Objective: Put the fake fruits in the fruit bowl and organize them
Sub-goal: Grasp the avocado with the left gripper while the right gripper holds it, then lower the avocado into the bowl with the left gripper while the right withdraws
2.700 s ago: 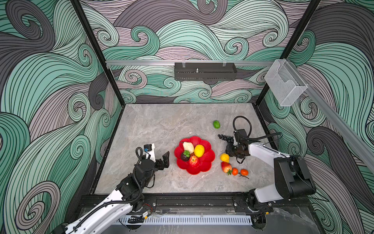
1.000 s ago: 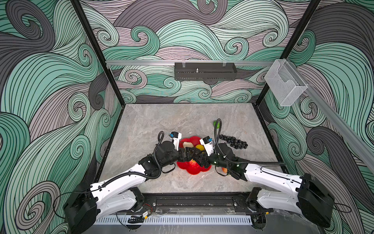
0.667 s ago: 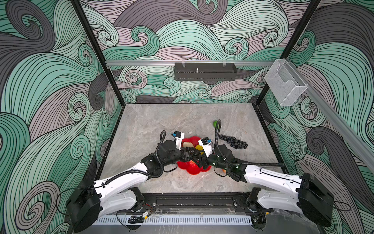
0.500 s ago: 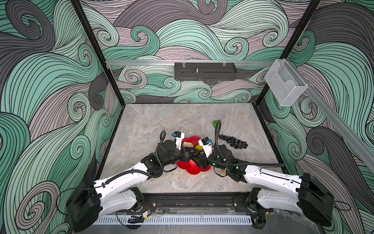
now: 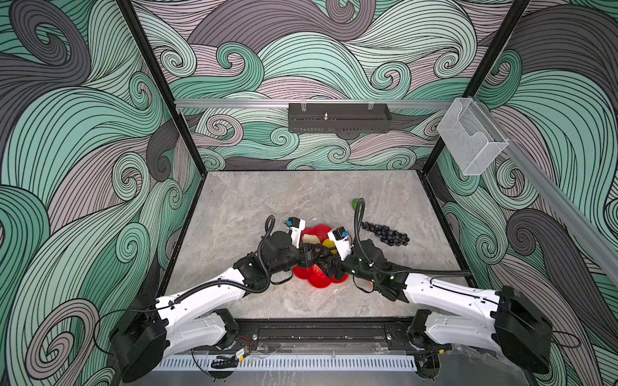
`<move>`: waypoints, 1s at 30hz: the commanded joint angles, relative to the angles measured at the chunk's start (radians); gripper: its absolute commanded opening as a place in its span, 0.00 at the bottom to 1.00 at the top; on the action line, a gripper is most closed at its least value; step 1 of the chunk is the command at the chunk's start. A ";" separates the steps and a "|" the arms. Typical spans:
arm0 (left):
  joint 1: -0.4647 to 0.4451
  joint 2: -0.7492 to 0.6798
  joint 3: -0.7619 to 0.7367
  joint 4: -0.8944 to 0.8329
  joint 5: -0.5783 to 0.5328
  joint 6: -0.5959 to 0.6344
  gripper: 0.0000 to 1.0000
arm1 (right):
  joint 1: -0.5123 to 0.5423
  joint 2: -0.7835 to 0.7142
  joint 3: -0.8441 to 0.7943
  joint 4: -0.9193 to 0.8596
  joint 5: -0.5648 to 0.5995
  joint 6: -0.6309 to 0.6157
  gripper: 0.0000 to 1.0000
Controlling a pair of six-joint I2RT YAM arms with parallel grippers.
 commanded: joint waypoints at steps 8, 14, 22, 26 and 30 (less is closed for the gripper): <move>-0.005 0.064 0.214 -0.294 -0.102 0.305 0.31 | 0.003 -0.255 -0.063 -0.278 0.269 -0.106 0.99; -0.023 0.213 0.320 -0.315 -0.032 0.332 0.32 | -0.025 -0.442 -0.162 -0.446 0.560 -0.031 0.99; -0.061 0.434 0.520 -0.422 -0.100 0.408 0.32 | -0.073 -0.689 -0.288 -0.431 0.502 -0.032 0.99; -0.085 0.512 0.586 -0.426 -0.088 0.403 0.32 | -0.074 -0.717 -0.299 -0.427 0.499 -0.034 0.99; -0.122 0.584 0.647 -0.446 -0.098 0.417 0.31 | -0.075 -0.732 -0.298 -0.440 0.508 -0.028 0.99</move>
